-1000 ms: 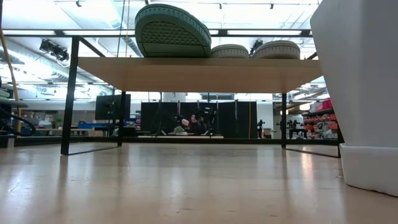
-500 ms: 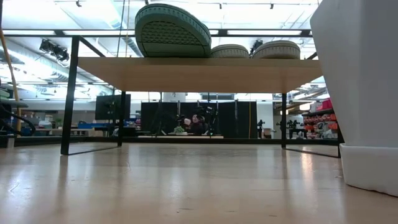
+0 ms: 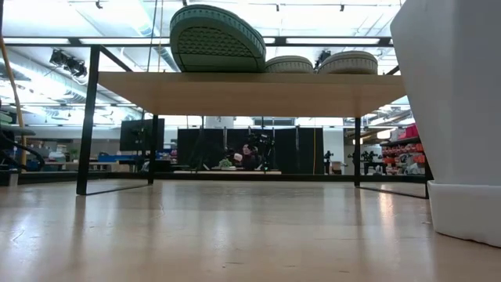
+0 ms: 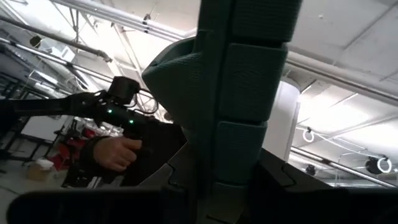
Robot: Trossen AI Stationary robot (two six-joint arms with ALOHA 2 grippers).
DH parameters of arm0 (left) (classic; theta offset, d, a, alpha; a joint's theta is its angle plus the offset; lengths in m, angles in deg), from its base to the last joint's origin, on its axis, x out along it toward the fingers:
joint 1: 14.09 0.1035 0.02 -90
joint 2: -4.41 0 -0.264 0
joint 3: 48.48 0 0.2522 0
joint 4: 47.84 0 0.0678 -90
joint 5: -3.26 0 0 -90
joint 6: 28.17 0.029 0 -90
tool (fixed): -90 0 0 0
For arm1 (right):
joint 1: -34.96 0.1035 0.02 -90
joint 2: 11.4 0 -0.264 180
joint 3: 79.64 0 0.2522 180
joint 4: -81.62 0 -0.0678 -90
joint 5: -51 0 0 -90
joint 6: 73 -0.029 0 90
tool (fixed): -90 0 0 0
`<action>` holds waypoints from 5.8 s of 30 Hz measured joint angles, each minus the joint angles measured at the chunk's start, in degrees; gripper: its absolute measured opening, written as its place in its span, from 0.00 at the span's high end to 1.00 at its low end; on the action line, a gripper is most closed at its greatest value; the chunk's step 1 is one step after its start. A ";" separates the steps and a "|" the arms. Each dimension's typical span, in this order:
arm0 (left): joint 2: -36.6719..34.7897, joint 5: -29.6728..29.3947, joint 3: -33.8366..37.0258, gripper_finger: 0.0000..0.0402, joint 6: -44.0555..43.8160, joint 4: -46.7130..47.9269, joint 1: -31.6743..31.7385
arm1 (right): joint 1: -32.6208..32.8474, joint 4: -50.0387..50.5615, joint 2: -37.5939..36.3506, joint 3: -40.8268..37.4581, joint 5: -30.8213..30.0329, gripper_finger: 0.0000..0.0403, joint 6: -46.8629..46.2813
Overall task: Pick and place slides into the shelf
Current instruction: Put the green slide on the shelf
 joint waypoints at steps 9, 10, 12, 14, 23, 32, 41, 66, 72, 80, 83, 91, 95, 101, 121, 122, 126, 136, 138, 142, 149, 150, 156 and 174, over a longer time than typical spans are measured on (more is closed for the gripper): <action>0.18 0.36 0.00 0.76 -2.03 -0.06 0.98 | -5.51 -7.38 2.13 0.10 14.40 0.43 -3.16; 0.18 0.32 0.00 0.76 -2.42 -0.04 1.09 | -5.67 -7.77 2.29 0.08 15.12 0.43 -3.18; 0.28 0.28 0.00 0.76 -2.65 0.09 1.70 | -5.85 -9.52 3.58 0.12 15.69 0.43 -2.95; 0.49 -0.06 0.00 0.76 -3.03 0.08 1.98 | -5.85 -8.63 4.36 -0.03 15.86 0.43 -2.53; 1.59 -0.40 -0.09 0.76 -2.73 -0.10 2.18 | -6.90 -14.26 8.11 -0.03 18.85 0.43 -3.25; 4.27 -0.57 -0.09 0.76 -3.47 -0.05 2.29 | -7.02 -16.58 8.78 -0.01 22.27 0.43 -4.38; 7.35 -1.12 -0.11 0.76 -4.32 -0.26 2.55 | -6.86 -16.62 8.78 -0.01 24.89 0.44 -4.05; 7.44 -3.66 -0.09 0.50 -1.12 0.04 3.85 | -7.78 -17.30 8.07 -0.01 32.31 0.82 1.60; 7.38 -3.98 -0.09 0.32 0.08 -0.11 4.36 | -7.93 -17.26 7.42 -0.01 32.45 0.82 2.28; 7.35 -2.37 0.22 0.29 4.85 0.31 7.83 | -8.93 -18.61 5.35 -0.03 32.32 0.82 1.54; 7.35 -1.89 0.22 0.29 5.22 0.37 10.81 | -9.26 -18.77 4.46 -0.03 31.89 0.82 1.37; 6.17 4.79 0.26 0.35 3.61 3.07 15.99 | -9.37 -15.73 0.23 -0.01 31.44 0.82 1.72; 3.44 7.27 0.28 0.45 6.39 8.48 16.49 | -9.97 -8.47 -2.55 -0.01 30.29 0.82 3.77; -2.08 9.06 0.28 0.61 10.82 15.35 17.81 | -10.92 -1.10 -5.45 -0.01 29.75 0.82 4.75; -27.93 0.06 0.28 0.94 47.28 73.80 20.57 | -16.60 8.71 -0.67 -0.01 29.27 0.82 4.01; -29.05 -0.24 0.15 0.94 48.51 75.92 20.92 | -16.86 8.80 0.21 -0.01 29.15 0.82 3.75; -34.09 -0.54 0.25 0.96 53.43 86.79 23.02 | -18.14 5.31 5.08 -0.12 28.99 0.82 0.09; -45.64 -0.91 0.24 0.94 62.04 106.36 32.08 | -23.80 -6.02 13.29 -0.05 28.89 0.82 -14.12; -47.00 -1.19 0.26 0.93 62.44 108.59 33.70 | -25.14 -6.18 14.35 -0.08 28.44 0.82 -16.00; -48.67 -1.26 0.26 0.95 63.77 111.42 36.31 | -26.90 -6.64 15.70 -0.06 28.42 0.82 -18.73; -49.14 -0.61 0.26 0.97 66.49 118.52 38.94 | -27.62 -6.27 18.78 -0.03 28.79 0.82 -20.64; -49.12 -0.50 0.26 0.97 66.74 119.20 39.16 | -27.77 -6.29 19.14 -0.03 29.47 0.82 -20.65; -49.04 -1.07 0.26 0.95 66.71 119.54 39.93 | -29.40 -4.92 20.08 -0.02 31.96 0.83 -20.63; -49.19 -6.94 0.26 0.96 66.90 121.94 45.07 | -29.28 7.37 20.09 -0.12 35.11 0.83 -12.89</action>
